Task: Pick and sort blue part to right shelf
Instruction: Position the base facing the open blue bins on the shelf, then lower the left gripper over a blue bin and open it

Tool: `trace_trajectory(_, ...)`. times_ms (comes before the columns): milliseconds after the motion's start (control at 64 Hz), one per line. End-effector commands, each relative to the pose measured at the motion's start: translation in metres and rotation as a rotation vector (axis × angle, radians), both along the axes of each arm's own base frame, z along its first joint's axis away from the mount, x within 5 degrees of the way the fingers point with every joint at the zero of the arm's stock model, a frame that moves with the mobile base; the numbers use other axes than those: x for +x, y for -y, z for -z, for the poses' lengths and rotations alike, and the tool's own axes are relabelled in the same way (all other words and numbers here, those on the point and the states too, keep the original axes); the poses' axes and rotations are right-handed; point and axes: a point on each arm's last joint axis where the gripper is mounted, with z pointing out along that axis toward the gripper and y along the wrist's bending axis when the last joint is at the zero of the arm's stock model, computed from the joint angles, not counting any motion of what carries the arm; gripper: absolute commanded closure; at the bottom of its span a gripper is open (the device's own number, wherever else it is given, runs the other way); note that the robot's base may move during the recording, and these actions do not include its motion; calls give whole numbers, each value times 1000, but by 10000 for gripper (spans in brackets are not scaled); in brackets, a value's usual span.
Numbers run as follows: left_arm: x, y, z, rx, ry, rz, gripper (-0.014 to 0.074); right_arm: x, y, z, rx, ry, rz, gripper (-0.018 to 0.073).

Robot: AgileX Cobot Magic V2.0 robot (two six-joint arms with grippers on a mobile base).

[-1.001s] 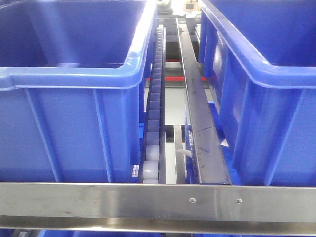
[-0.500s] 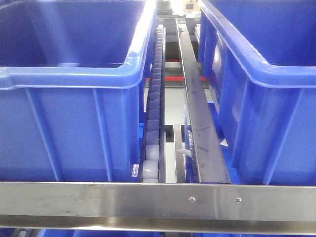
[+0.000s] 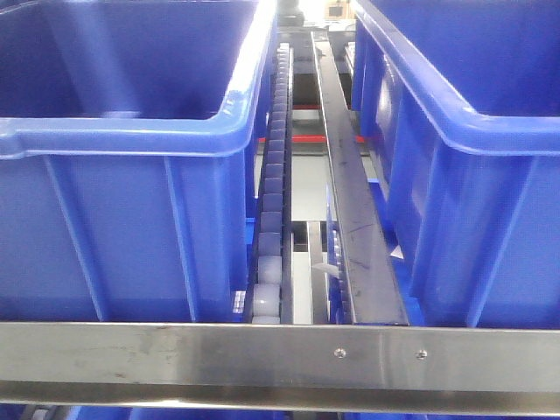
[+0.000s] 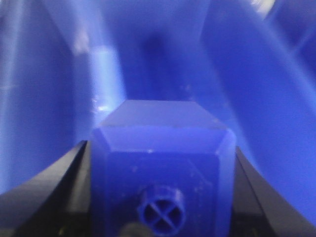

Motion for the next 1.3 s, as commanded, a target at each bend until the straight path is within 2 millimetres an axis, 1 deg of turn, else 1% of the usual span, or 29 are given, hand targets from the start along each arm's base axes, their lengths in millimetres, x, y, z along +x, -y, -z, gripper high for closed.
trace_trajectory(0, 27, 8, -8, -34, 60, -4, 293, -1, 0, -17, 45, 103, 0, 258)
trace_trajectory(78, 53, 14, 12, -22, -13, -5, 293, -1, 0, -17, 45, 103, 0, 260)
trace_trajectory(141, 68, 17, 29, -10, -67, -6, 293, -1, 0, -17, 45, 102, 0, 263)
trace_trajectory(297, 95, 23, 69, 14, -168, -11, 290, -1, 0, -17, 45, 102, 0, 263)
trace_trajectory(375, 101, 24, 82, 22, -203, -11, 277, -1, 0, -17, 45, 102, 0, 263)
trace_trajectory(485, 106, 25, 93, 29, -235, -11, 179, -1, 0, -17, 45, 102, 0, 263)
trace_trajectory(532, 107, 25, 96, 31, -244, -11, 102, -1, 0, -17, 45, 102, 0, 263)
trace_trajectory(625, 108, 25, 96, 30, -241, -12, -18, -1, 0, -17, 45, 102, 0, 263)
trace_trajectory(688, 109, 26, 94, 29, -238, -11, -55, -1, 0, -17, 45, 102, 0, 263)
trace_trajectory(750, 108, 26, 86, 23, -242, -8, -59, -1, 0, -17, 45, 102, 0, 263)
trace_trajectory(860, 100, 27, 66, -7, -238, -2, -29, -1, 0, -17, 45, 103, 0, 263)
trace_trajectory(922, 90, 26, 51, -17, -215, 4, 13, -1, 0, -17, 46, 106, 0, 264)
trace_trajectory(969, 79, 24, 36, -23, -188, 11, 66, -1, 0, -18, 48, 109, 0, 264)
trace_trajectory(1047, 64, 21, 18, -23, -149, 22, 150, 0, 0, -18, 51, 112, -1, 264)
trace_trajectory(1110, 47, 17, 3, -29, -108, 28, 246, 2, -1, -20, 69, 91, -1, 264)
trace_trajectory(1188, 26, 13, -12, -29, -50, 37, 354, 8, -5, -24, 102, 39, 1, 264)
trace_trajectory(1235, 15, 10, -18, -27, -24, 42, 405, 13, -8, -28, 110, 8, 3, 264)
trace_trajectory(1282, 0, 7, -24, -32, 5, 44, 464, 20, -13, -34, 101, -14, 4, 264)
